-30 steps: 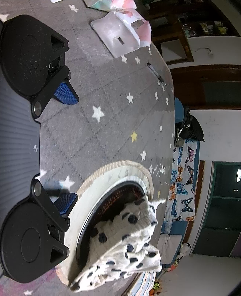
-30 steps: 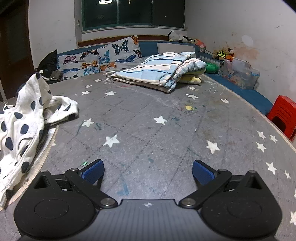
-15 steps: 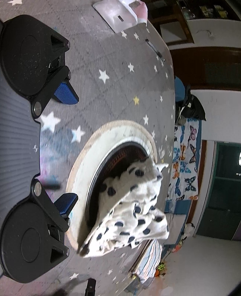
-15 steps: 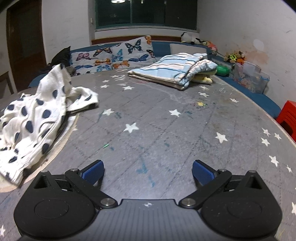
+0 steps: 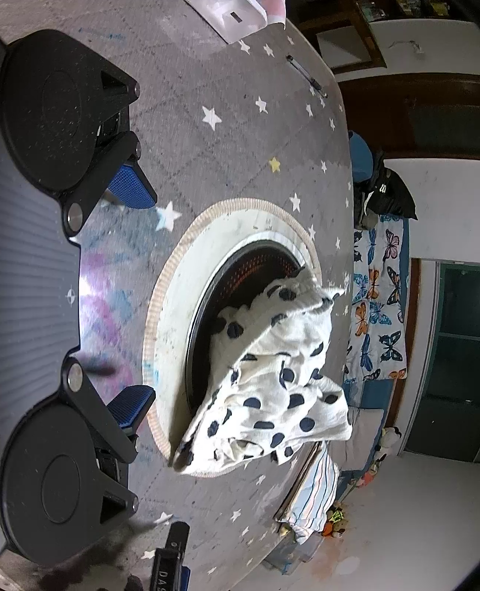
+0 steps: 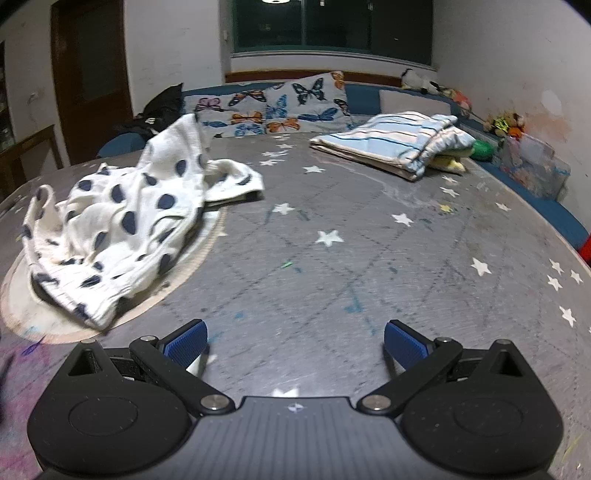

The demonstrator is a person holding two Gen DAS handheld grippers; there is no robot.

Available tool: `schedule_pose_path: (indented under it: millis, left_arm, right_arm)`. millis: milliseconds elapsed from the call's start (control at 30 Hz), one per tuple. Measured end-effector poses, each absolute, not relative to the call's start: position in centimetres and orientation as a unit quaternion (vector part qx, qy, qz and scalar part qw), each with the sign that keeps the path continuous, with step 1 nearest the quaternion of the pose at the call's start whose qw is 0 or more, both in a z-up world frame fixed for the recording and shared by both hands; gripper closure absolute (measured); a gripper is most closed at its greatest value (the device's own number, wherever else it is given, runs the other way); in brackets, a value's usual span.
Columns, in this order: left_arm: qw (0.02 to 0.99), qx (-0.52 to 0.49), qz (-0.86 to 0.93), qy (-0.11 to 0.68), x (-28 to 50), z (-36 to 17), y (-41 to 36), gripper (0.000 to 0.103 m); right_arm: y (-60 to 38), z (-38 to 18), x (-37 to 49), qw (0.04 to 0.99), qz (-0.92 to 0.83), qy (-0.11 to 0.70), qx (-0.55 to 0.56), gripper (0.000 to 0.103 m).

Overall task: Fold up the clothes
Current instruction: 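Move both tools toward the polka-dot garment on the round tray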

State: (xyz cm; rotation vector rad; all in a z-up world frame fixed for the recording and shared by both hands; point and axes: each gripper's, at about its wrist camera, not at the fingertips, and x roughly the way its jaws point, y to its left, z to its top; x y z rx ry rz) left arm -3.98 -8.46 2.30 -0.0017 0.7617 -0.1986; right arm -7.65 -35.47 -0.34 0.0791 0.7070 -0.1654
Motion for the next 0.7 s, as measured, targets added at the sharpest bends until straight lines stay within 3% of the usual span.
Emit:
schedule_pose_path:
  millis: [700]
  left_arm:
    - [0.922, 0.001, -0.097, 0.376, -4.3, 2.9, -9.7, 0.0]
  right_arm:
    - [-31.2, 0.2, -8.7, 0.938, -0.021, 0.346, 0.026, 0.0]
